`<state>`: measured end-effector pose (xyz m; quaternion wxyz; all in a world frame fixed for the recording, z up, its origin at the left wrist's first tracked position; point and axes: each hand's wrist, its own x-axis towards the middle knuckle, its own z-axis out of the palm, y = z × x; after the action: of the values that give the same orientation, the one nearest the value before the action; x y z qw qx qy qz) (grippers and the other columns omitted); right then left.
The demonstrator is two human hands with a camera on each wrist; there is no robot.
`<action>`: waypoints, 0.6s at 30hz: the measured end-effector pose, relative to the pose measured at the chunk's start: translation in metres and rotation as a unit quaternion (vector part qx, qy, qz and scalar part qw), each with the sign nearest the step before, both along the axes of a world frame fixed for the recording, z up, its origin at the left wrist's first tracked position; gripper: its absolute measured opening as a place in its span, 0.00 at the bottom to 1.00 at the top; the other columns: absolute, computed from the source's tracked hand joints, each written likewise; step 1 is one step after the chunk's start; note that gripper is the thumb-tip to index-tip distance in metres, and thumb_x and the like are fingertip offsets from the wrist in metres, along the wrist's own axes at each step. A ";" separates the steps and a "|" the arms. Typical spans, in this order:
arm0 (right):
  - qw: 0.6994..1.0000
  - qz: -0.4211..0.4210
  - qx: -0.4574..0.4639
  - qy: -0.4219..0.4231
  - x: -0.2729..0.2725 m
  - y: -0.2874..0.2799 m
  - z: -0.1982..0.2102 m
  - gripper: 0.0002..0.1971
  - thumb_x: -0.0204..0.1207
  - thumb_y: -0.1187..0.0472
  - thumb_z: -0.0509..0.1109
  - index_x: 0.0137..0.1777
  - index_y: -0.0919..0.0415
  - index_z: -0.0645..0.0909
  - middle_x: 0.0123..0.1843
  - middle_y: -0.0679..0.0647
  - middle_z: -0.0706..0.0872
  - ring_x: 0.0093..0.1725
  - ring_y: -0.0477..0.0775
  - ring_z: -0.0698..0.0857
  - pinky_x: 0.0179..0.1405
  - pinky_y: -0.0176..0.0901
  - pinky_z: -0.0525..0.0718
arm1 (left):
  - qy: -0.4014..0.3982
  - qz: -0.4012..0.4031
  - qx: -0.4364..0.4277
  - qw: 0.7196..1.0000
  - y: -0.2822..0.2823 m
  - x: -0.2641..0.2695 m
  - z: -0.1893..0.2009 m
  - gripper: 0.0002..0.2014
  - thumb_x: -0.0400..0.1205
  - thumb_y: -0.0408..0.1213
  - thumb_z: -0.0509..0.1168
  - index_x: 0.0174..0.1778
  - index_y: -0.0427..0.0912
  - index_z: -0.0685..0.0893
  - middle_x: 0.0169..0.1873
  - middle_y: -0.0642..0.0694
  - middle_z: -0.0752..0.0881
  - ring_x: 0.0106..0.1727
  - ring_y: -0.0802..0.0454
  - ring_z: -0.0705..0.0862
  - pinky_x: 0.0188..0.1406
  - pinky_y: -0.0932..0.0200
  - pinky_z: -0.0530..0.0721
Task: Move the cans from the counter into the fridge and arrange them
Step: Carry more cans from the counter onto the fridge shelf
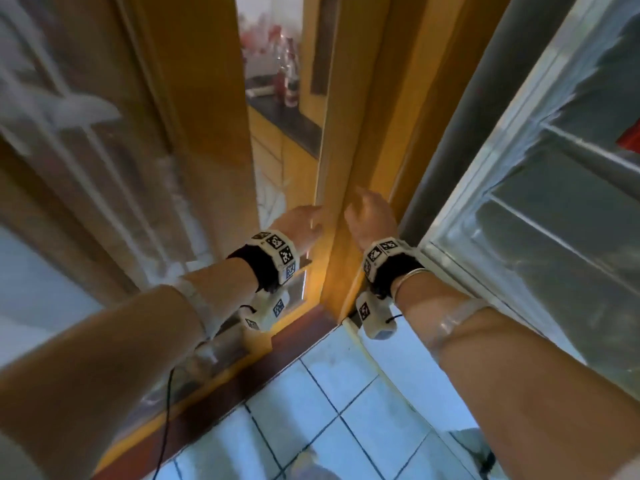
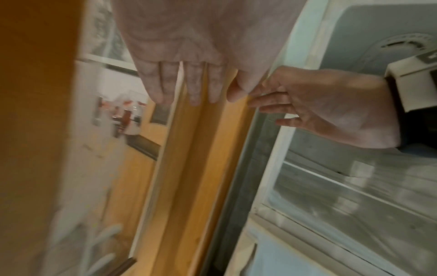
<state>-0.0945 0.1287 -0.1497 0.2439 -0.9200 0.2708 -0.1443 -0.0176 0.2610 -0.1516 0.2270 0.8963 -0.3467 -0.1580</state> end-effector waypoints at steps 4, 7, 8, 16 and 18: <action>0.996 0.086 0.014 0.004 0.020 0.093 -0.003 0.24 0.79 0.53 0.60 0.73 0.62 0.71 0.71 0.62 0.77 0.71 0.63 0.74 0.69 0.52 0.71 | 0.009 0.067 0.013 0.998 0.102 -0.002 -0.004 0.26 0.85 0.43 0.54 0.80 0.47 0.62 0.80 0.44 0.65 0.79 0.46 0.68 0.78 0.54 0.65; 0.990 0.138 0.016 0.008 0.027 0.168 -0.012 0.25 0.79 0.52 0.59 0.75 0.60 0.70 0.72 0.61 0.77 0.73 0.60 0.72 0.72 0.49 0.67 | -0.004 0.118 0.014 0.993 0.184 -0.011 -0.008 0.25 0.85 0.42 0.53 0.80 0.48 0.63 0.79 0.45 0.67 0.78 0.46 0.69 0.76 0.54 0.69; 0.988 0.156 0.013 0.011 0.027 0.194 -0.015 0.23 0.80 0.54 0.60 0.74 0.61 0.71 0.71 0.61 0.77 0.73 0.60 0.71 0.72 0.48 0.66 | -0.006 0.138 0.015 0.990 0.212 -0.017 -0.010 0.24 0.85 0.43 0.53 0.79 0.49 0.63 0.79 0.45 0.68 0.77 0.46 0.70 0.75 0.53 0.70; 0.942 0.336 0.019 -0.004 0.010 0.408 -0.029 0.20 0.79 0.57 0.61 0.69 0.61 0.77 0.67 0.60 0.81 0.69 0.59 0.75 0.69 0.47 0.70 | -0.022 0.304 0.013 0.952 0.434 -0.078 -0.020 0.23 0.84 0.39 0.55 0.77 0.46 0.68 0.77 0.45 0.70 0.77 0.47 0.69 0.78 0.54 0.66; 0.920 0.391 0.025 -0.001 0.004 0.461 -0.030 0.23 0.76 0.54 0.59 0.68 0.62 0.78 0.66 0.60 0.82 0.68 0.60 0.77 0.67 0.46 0.71 | -0.026 0.350 0.004 0.936 0.482 -0.098 -0.024 0.23 0.84 0.39 0.55 0.77 0.47 0.68 0.78 0.47 0.69 0.79 0.50 0.67 0.79 0.58 0.61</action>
<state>-0.0905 0.5895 -0.1795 0.3036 -0.9463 -0.1067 -0.0316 -0.1152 0.7435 -0.1752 0.2553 0.9656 -0.0160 -0.0463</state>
